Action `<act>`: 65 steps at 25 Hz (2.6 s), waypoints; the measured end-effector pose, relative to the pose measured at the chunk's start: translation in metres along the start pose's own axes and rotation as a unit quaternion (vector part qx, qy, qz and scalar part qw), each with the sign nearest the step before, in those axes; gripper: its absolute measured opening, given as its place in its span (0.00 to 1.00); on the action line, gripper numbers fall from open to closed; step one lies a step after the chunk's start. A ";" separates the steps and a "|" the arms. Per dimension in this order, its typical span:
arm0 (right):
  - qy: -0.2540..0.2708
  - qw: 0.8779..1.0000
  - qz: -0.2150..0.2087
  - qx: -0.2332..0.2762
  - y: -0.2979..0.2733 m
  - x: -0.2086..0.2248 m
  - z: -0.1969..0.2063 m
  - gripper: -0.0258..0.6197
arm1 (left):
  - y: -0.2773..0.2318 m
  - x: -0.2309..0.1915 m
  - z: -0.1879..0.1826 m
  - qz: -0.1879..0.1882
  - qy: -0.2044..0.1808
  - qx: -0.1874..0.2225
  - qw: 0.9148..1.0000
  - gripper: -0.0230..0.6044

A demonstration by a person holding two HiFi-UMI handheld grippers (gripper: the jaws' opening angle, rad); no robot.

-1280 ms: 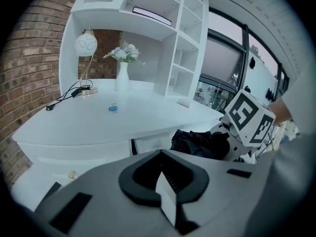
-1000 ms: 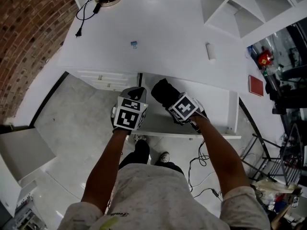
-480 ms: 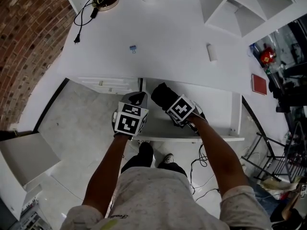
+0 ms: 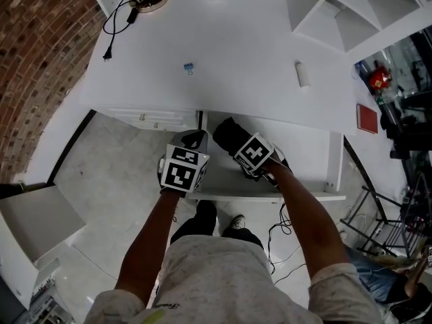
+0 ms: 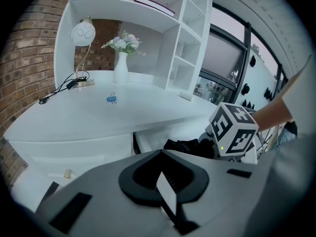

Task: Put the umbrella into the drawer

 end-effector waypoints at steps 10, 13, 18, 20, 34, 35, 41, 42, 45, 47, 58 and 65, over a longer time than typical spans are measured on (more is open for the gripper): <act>0.001 1.000 0.007 0.008 -0.001 -0.002 0.002 0.44 | -0.002 0.002 0.002 0.003 0.002 -0.002 1.000 0.03; 0.001 1.000 0.009 0.008 -0.002 -0.003 0.002 0.44 | -0.002 0.002 0.004 0.004 0.002 -0.003 1.000 0.03; 0.000 1.000 0.007 0.008 -0.002 -0.006 0.001 0.45 | 0.002 0.002 0.008 0.005 0.002 -0.005 1.000 0.03; 0.000 1.000 0.009 0.007 -0.001 -0.005 0.001 0.45 | 0.003 0.002 0.008 0.003 0.002 -0.005 1.000 0.03; -0.012 0.999 0.011 0.030 0.020 -0.005 -0.002 0.47 | 0.013 0.010 0.002 -0.007 -0.008 0.001 1.000 0.03; -0.013 0.999 0.013 0.035 0.024 -0.005 -0.003 0.47 | 0.014 0.011 0.001 -0.007 -0.009 0.002 1.000 0.03; -0.023 0.998 0.025 0.053 0.040 -0.006 -0.002 0.47 | 0.021 0.020 -0.003 -0.005 -0.017 0.006 1.000 0.03; -0.025 0.998 0.028 0.055 0.043 -0.006 -0.002 0.47 | 0.022 0.020 -0.004 -0.004 -0.017 0.007 1.000 0.03; -0.032 0.997 0.037 0.058 0.053 -0.006 -0.001 0.47 | 0.027 0.021 -0.009 -0.003 -0.018 0.009 1.000 0.03; -0.037 0.996 0.041 0.064 0.061 -0.006 -0.002 0.47 | 0.029 0.021 -0.012 -0.001 -0.020 0.011 1.000 0.03; -0.084 0.990 0.051 0.101 0.098 -0.010 -0.003 0.47 | 0.047 0.025 -0.039 0.006 -0.041 0.022 0.999 0.03; -0.121 0.979 0.079 0.141 0.130 -0.003 -0.008 0.46 | 0.059 0.027 -0.062 0.007 -0.061 0.033 0.998 0.03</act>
Point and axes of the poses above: the fingertips, and each gripper's own axes: y backward along the fingers, x to its right, z out of its underside, the point moved 5 cm from there along y, backward along the fingers, and after that the axes turned 4 degrees about z, right-handed, at the moved point
